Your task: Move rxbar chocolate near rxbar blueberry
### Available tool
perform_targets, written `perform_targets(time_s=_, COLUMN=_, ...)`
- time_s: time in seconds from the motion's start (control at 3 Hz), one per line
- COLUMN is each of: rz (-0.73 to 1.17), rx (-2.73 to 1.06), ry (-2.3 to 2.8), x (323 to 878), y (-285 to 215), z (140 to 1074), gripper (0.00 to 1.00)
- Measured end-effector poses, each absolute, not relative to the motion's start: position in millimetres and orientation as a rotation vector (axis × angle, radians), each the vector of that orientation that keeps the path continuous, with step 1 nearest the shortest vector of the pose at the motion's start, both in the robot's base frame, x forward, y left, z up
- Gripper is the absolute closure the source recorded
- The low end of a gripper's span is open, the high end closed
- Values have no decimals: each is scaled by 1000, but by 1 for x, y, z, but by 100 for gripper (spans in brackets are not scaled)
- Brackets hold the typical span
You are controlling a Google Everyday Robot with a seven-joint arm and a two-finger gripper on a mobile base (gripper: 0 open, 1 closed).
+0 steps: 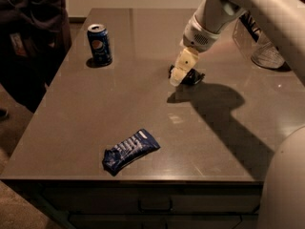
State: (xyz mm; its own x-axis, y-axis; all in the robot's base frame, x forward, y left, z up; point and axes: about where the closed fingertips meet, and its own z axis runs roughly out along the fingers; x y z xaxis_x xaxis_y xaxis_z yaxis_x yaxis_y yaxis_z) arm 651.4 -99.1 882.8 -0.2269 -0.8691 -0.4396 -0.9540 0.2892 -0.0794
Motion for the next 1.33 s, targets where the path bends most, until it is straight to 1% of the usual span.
perform_targets(time_s=0.67, rz=251, rx=-1632, ry=2207, x=671, y=-112, z=866, gripper=0)
perform_targets(time_s=1.0, rz=248, rx=-1640, ry=2231, x=674, y=-116, z=857, gripper=16)
perform_targets(time_s=1.33, rz=245, rx=-1643, ry=2260, x=671, y=-123, z=850, gripper=48)
